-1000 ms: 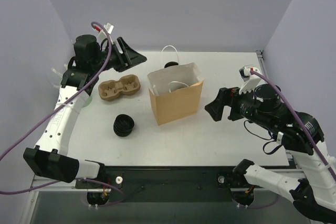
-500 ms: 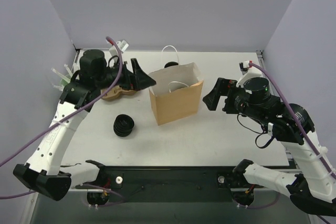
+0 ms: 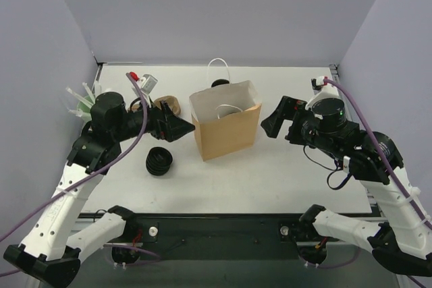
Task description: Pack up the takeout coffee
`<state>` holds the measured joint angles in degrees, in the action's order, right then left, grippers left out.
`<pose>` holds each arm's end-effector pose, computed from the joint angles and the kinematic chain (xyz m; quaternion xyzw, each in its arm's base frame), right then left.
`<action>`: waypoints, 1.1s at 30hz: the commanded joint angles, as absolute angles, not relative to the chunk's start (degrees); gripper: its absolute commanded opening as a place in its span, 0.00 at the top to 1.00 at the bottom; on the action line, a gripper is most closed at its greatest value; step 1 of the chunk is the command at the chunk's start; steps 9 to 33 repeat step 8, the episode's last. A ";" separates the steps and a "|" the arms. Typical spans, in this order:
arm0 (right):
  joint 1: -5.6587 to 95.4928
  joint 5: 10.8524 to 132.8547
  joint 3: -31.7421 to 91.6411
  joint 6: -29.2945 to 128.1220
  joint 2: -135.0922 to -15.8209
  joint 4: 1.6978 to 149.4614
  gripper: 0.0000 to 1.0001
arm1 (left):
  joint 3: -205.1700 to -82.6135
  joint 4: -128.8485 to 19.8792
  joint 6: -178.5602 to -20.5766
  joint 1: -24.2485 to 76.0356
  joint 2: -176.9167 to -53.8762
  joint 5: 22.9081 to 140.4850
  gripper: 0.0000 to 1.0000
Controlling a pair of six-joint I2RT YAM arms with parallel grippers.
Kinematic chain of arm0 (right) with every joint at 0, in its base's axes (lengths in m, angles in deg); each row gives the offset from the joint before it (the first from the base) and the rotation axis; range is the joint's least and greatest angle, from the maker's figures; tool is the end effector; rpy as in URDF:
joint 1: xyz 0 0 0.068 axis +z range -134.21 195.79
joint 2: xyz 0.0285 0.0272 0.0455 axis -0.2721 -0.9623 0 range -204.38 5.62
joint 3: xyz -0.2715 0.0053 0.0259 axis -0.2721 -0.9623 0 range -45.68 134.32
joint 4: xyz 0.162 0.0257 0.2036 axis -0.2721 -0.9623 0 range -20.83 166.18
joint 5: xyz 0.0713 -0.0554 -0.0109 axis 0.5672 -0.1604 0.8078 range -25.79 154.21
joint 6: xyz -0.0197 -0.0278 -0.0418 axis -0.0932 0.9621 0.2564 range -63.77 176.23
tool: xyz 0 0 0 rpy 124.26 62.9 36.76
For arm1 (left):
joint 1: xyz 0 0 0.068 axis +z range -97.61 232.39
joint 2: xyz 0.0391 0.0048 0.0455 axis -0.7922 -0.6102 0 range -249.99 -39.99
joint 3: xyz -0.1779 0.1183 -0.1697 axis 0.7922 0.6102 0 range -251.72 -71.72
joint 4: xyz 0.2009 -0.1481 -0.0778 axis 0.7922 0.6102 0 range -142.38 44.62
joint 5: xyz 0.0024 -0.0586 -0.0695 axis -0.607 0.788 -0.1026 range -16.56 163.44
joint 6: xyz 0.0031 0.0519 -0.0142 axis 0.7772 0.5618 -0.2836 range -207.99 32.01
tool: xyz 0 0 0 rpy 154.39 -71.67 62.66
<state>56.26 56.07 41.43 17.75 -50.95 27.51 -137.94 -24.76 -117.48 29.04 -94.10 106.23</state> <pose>0.1243 0.0994 0.4760 0.0277 0.8082 0.3278 0.4884 0.1690 -0.0939 0.4097 0.1298 0.7717 -0.4596 0.4199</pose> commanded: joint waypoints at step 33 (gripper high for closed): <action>56.22 54.90 38.87 15.80 -49.75 29.86 0.00 | -138.26 -29.09 -118.05 29.10 -91.23 104.73 0.03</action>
